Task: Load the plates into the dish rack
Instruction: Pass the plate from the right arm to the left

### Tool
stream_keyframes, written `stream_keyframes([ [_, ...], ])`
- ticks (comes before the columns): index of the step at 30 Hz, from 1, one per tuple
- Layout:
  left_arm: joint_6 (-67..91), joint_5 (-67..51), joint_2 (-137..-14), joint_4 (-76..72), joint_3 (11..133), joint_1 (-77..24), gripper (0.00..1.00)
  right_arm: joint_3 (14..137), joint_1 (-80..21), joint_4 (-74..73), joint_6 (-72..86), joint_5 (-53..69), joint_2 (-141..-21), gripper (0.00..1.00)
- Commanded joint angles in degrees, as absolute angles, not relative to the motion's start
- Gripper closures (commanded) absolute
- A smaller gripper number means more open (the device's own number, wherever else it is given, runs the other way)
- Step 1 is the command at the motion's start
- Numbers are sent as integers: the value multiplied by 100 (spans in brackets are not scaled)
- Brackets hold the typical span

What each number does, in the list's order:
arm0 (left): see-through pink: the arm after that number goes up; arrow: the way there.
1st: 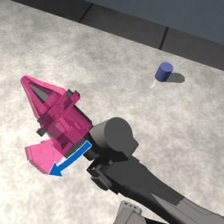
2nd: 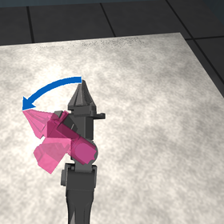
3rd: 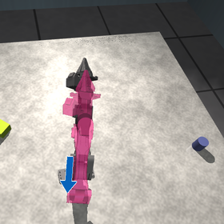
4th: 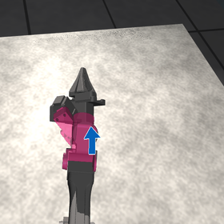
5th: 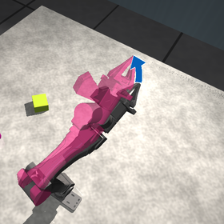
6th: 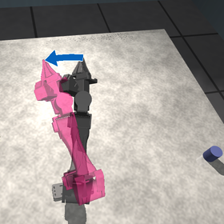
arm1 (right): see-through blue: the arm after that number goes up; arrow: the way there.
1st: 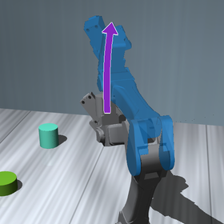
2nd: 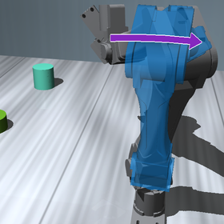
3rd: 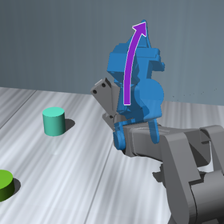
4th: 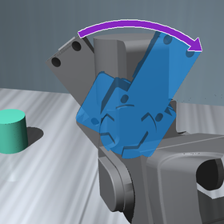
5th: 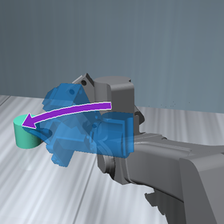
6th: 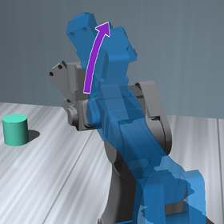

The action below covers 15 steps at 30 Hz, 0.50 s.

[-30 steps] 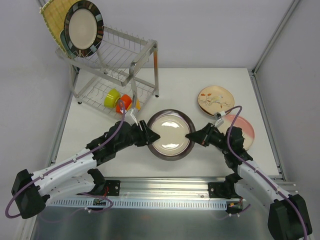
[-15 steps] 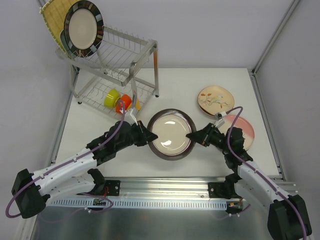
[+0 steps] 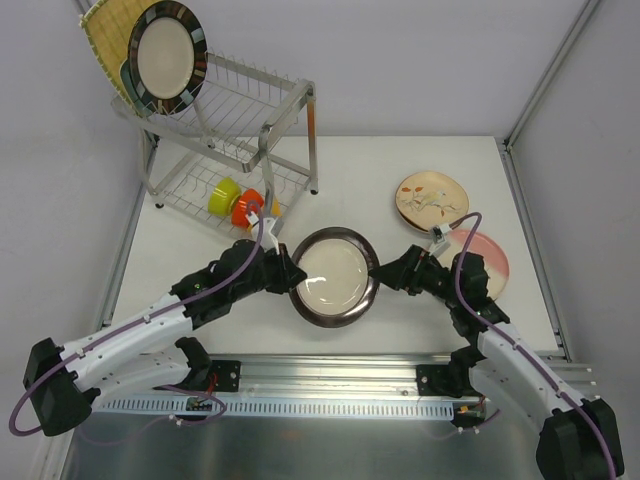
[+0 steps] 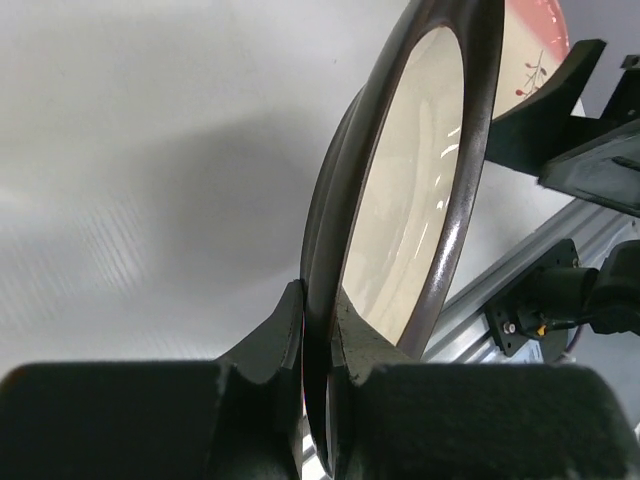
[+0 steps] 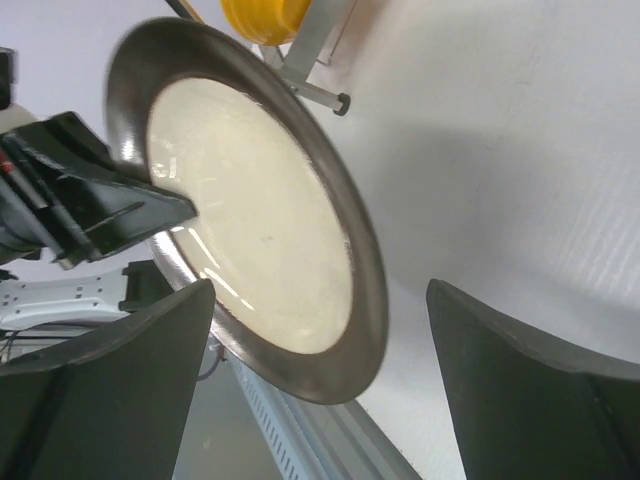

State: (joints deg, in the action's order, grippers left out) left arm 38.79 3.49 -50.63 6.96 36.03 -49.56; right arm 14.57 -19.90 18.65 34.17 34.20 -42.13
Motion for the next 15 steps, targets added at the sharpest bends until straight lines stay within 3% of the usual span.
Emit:
stream_keyframes([
  [1, 3079, 177, -4913, -334, 4429, -5010, 100, 1819, -2013, 1268, 2866, 3191, -4052, 5],
  [4, 2385, 9, -4931, -343, 4683, -5010, 100, 1968, -2004, 924, 2550, 2980, -3903, 1],
  [8, 1636, -570, -4957, -334, 5009, -5010, 100, 2039, -2013, 818, 2452, 2839, -3631, 0],
  [15, 459, -607, -5053, -290, 5746, -5010, 100, 2346, -2013, 282, 2049, 2663, -2990, 0],
])
